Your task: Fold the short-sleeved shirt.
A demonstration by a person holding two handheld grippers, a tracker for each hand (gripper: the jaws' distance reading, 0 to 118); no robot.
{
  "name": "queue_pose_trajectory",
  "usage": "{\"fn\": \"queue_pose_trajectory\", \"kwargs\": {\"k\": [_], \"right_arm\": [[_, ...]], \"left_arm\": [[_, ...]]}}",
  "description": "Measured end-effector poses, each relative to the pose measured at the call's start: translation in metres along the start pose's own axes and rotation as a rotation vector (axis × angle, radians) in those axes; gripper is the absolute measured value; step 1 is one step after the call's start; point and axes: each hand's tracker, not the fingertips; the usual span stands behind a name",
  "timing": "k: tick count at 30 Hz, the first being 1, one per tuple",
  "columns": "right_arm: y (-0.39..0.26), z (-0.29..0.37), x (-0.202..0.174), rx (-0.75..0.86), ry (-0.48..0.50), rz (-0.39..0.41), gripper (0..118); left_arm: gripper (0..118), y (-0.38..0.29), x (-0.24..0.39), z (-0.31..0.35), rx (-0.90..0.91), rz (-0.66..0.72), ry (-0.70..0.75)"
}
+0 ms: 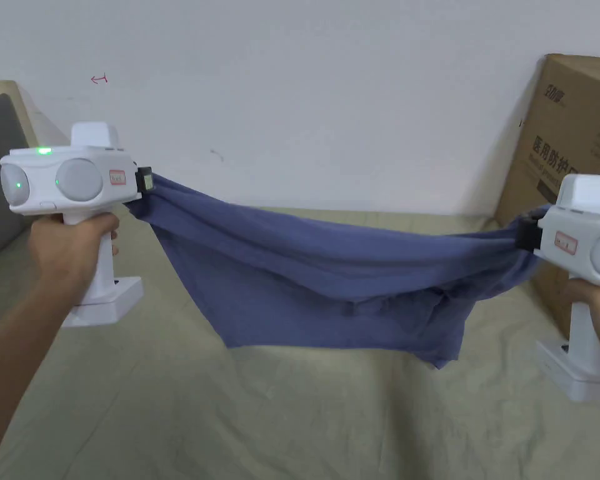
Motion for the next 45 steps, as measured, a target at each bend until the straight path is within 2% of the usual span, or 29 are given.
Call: {"fn": "queue_pose_trajectory", "kwargs": {"k": [3, 9, 20, 28, 34, 38, 41, 45], "right_arm": [[-0.04, -0.006, -0.006, -0.05, -0.004, 0.004, 8], [-0.129, 0.007, -0.008, -0.179, 0.002, -0.045, 8], [-0.246, 0.102, -0.004, -0.297, 0.007, -0.112, 8], [-0.292, 0.174, 0.007, -0.322, -0.022, -0.157, 8], [-0.331, 0.205, 0.014, -0.42, -0.045, -0.164, 8], [-0.361, 0.198, 0.017, -0.546, -0.069, -0.186, 8], [-0.377, 0.184, 0.015, -0.623, -0.082, -0.166, 8], [-0.386, 0.168, 0.018, -0.637, -0.095, -0.157, 9]], "left_arm": [[4, -0.038, -0.007, -0.004, -0.042, 0.006, 0.002], [4, -0.134, -0.029, 0.017, -0.163, 0.059, -0.004], [4, -0.282, -0.065, 0.113, -0.316, 0.142, 0.01], [4, -0.323, -0.08, 0.186, -0.328, 0.154, 0.021], [4, -0.355, -0.088, 0.217, -0.403, 0.163, 0.06], [4, -0.379, -0.088, 0.215, -0.479, 0.168, 0.093], [4, -0.399, -0.086, 0.201, -0.588, 0.139, 0.131], [6, -0.412, -0.084, 0.188, -0.657, 0.152, 0.135]]}}
